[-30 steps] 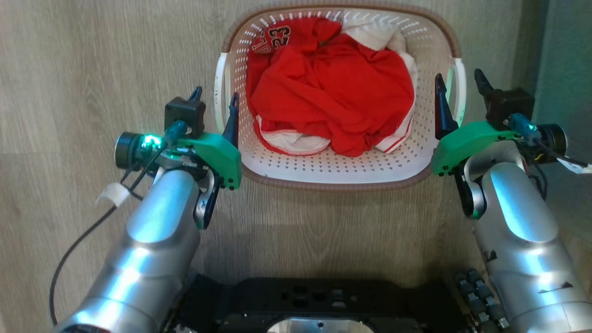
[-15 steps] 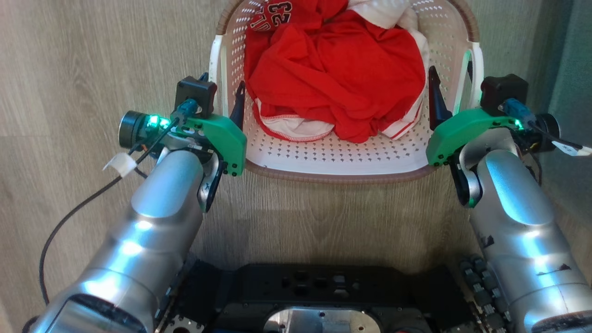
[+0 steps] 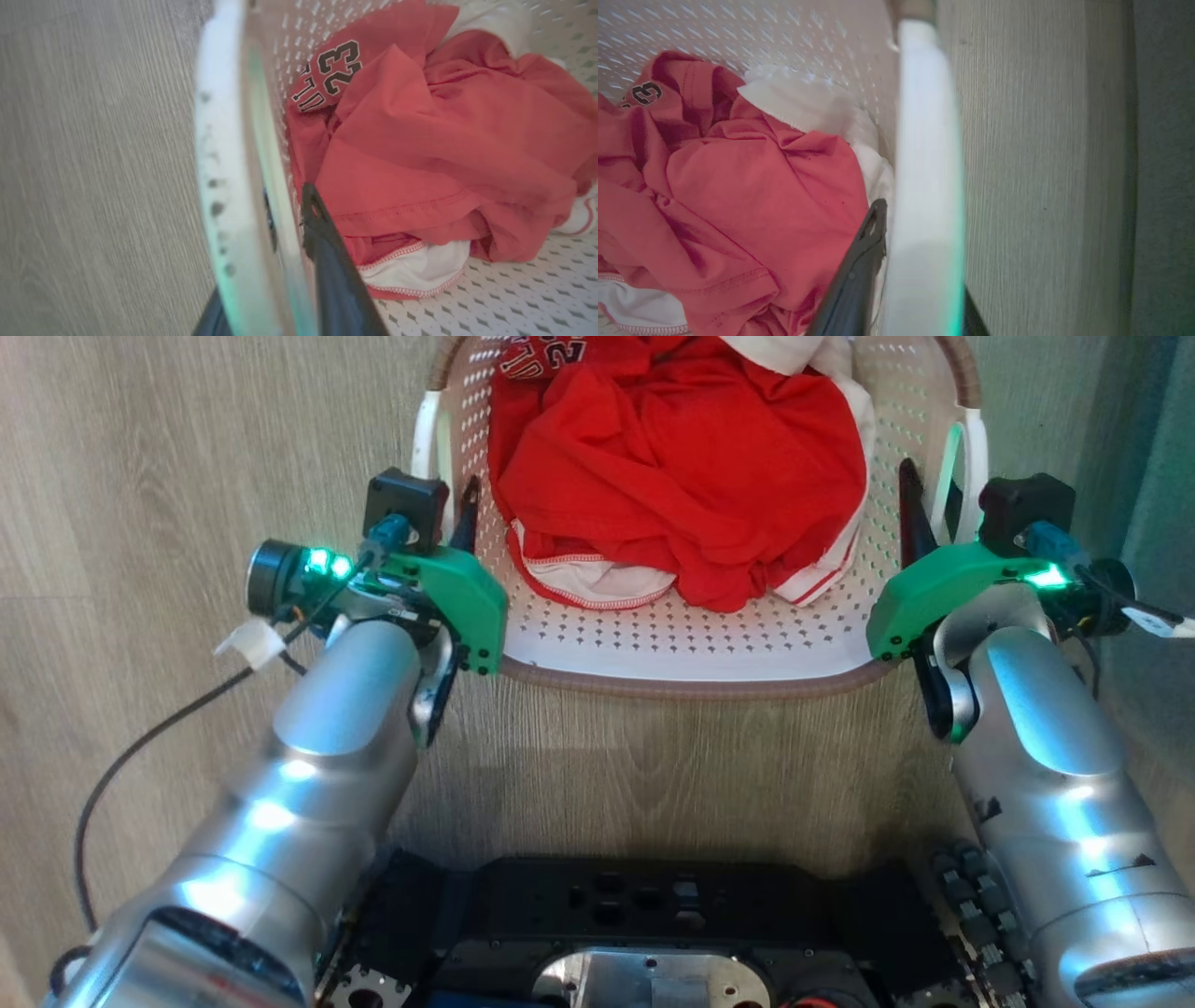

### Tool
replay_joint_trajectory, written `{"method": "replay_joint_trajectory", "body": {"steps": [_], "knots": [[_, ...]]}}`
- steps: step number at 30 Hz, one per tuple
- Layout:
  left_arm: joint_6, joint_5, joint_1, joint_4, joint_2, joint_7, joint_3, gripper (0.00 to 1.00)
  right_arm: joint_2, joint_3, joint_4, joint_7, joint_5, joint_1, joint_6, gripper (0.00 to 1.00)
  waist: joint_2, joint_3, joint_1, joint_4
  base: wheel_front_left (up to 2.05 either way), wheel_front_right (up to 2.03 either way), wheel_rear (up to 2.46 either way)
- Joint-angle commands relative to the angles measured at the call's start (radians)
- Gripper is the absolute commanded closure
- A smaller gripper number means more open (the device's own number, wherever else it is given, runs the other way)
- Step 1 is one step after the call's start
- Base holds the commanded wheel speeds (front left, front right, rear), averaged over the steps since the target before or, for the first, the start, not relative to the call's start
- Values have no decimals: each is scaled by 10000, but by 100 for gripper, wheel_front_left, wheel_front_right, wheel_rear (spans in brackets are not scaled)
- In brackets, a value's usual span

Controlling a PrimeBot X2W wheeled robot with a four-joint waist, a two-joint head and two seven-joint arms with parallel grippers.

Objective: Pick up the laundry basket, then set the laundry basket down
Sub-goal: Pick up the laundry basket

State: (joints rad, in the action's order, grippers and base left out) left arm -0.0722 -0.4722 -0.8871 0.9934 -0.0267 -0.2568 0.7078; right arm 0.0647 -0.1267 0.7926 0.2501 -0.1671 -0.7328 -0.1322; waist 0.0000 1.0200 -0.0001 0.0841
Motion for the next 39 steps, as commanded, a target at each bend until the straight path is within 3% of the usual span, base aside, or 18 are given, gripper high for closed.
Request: {"method": "replay_joint_trajectory", "body": {"steps": [1,10,20,30,39], "knots": [[-78,-79,194,54,-235,-49,-57,100,-145,-161,-15,116,6,403,15,100,0,-19,1,2,0,0,0],[-121,-567,351,175,-235,-49,364,100,-145,-237,518,116,-229,307,15,100,0,-364,1,-9,0,0,0],[-41,-1155,940,404,-235,-49,791,100,-145,-518,1514,116,-540,412,15,100,0,-1444,1,-93,0,0,0],[349,-2119,1776,1024,-235,-27,1622,100,-145,-1388,3302,63,-1503,514,15,100,0,-3240,1,-172,0,0,0],[773,-2868,2577,1732,-235,702,2399,100,-145,-2676,4242,-785,-2769,1094,15,100,0,-5216,1,-333,0,0,0]]}}
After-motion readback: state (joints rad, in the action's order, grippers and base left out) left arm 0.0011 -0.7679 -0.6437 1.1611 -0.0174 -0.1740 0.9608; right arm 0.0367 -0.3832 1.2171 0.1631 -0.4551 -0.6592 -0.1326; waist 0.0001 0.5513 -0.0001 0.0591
